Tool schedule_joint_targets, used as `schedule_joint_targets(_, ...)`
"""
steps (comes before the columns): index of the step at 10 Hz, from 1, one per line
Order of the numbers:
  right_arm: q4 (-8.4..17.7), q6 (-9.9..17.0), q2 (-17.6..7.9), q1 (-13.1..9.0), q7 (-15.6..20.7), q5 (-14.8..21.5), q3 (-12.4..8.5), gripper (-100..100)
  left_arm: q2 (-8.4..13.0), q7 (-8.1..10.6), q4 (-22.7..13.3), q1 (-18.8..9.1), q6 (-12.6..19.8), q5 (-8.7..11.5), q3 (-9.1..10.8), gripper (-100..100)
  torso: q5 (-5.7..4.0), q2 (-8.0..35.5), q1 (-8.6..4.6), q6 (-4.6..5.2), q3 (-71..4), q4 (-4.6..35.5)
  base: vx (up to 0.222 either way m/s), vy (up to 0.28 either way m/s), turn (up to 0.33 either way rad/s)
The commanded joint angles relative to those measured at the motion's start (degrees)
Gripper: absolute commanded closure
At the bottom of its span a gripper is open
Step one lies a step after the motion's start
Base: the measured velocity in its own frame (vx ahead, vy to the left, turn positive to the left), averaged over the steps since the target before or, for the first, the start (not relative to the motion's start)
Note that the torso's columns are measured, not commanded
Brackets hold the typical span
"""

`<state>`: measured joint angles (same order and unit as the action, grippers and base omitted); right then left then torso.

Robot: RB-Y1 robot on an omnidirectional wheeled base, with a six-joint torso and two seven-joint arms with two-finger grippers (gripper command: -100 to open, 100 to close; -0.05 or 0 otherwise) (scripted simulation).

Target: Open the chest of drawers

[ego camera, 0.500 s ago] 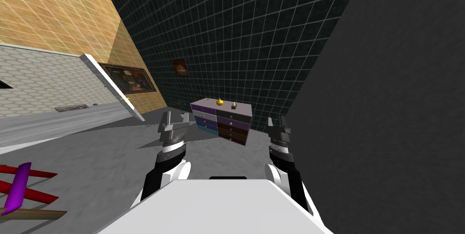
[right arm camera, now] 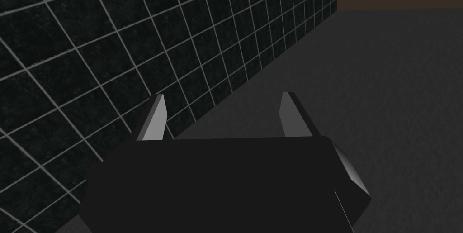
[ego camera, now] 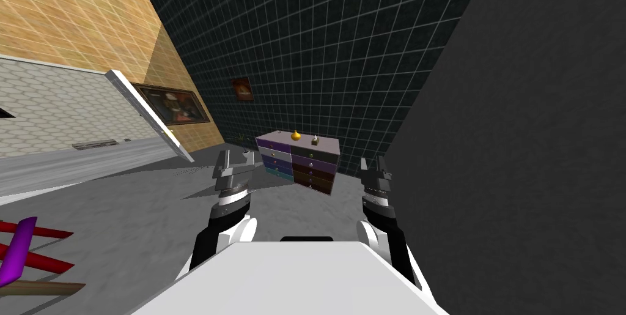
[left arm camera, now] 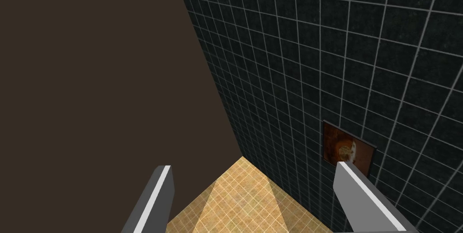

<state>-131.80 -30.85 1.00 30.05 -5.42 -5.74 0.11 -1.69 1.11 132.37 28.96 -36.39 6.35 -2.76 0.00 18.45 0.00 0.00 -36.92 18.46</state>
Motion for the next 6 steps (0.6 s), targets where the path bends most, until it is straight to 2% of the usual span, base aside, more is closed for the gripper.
schedule_joint_targets(1, 0.0, 0.0, 0.0, 0.0, 0.0, 0.0, 0.0, 0, 0.0, 0.00, 0.0, 0.0, 0.0, 0.0, 0.00, 0, 0.00, 4.2, 0.00, 0.00, -8.4, 4.2, 0.000, 0.000, 0.000)
schedule_joint_targets(4, 0.0, 0.0, 0.0, 0.0, 0.0, 0.0, 0.0, 0, 0.0, 0.00, 0.0, 0.0, 0.0, 0.0, 0.00, 0, 0.00, 16.9, 0.00, 0.00, -33.8, 16.9, 0.000, 0.000, 0.000)
schedule_joint_targets(5, 0.0, 0.0, 0.0, 0.0, 0.0, 0.0, 0.0, 0, 2.0, 0.06, -0.6, -0.1, -0.1, 0.0, -0.03, -100, 0.00, 21.2, 0.00, 0.00, -42.3, 21.1, 0.018, -0.008, -0.009)
schedule_joint_targets(6, 0.0, 0.0, 0.0, 0.0, 0.0, 0.0, 0.0, 0, 3.5, 0.13, -1.1, -0.3, -0.2, 0.0, -0.05, -100, 0.00, 23.1, -0.01, 0.00, -46.2, 23.0, 0.033, -0.017, -0.014)
